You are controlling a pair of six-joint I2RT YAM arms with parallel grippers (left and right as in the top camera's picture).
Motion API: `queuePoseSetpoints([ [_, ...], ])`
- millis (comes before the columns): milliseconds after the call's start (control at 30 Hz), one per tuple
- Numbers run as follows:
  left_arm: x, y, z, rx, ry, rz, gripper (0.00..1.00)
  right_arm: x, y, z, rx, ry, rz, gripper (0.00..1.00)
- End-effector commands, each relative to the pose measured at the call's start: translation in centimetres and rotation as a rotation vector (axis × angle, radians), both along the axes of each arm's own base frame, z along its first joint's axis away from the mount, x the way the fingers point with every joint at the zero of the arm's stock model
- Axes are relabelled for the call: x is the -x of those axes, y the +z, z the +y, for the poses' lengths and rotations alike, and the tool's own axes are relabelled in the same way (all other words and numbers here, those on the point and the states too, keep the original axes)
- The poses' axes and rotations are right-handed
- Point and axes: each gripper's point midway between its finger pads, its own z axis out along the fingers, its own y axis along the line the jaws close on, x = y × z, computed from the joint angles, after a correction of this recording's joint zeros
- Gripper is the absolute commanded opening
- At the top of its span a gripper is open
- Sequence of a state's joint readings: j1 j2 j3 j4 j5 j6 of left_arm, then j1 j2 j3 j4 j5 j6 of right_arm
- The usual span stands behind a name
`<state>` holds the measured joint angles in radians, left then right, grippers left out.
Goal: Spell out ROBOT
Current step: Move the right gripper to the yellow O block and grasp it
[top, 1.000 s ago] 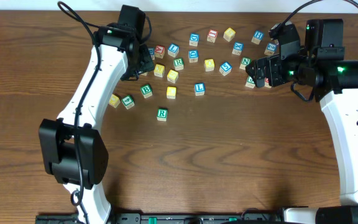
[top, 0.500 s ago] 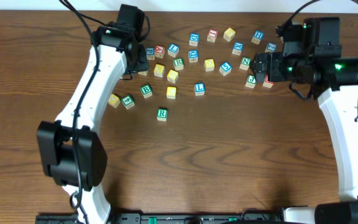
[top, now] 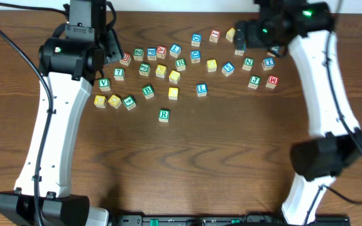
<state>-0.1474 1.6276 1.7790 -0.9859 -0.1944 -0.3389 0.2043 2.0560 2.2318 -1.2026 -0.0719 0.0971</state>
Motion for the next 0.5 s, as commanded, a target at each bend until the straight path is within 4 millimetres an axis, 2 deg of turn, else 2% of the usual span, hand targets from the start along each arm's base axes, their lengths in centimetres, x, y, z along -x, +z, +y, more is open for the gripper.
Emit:
queuePoseSetpoints([
  [0,0.0,-0.6,0.4,-0.022,0.006,0.023,0.69,-1.8,-2.0,2.0,0.011,0.015,0.000,0.94],
  [167,0.2,-0.7,0.4,-0.023,0.005,0.032,0.70,-3.4,-6.9,4.9,0.026,0.058,0.037,0.80],
  [200,0.2,-0.7,0.4,-0.023,0.005,0.032,0.70,-3.8,-8.3,5.7,0.032,0.070,0.049,0.78],
  [300,0.2,-0.7,0.4,-0.024,0.005,0.033,0.70,-4.3,-11.1,7.4,0.037,0.094,0.066,0.64],
  [467,0.4,-0.9,0.4,-0.025,0.005,0.045,0.70,-4.7,-15.2,8.9,0.090,0.086,0.093,0.57],
])
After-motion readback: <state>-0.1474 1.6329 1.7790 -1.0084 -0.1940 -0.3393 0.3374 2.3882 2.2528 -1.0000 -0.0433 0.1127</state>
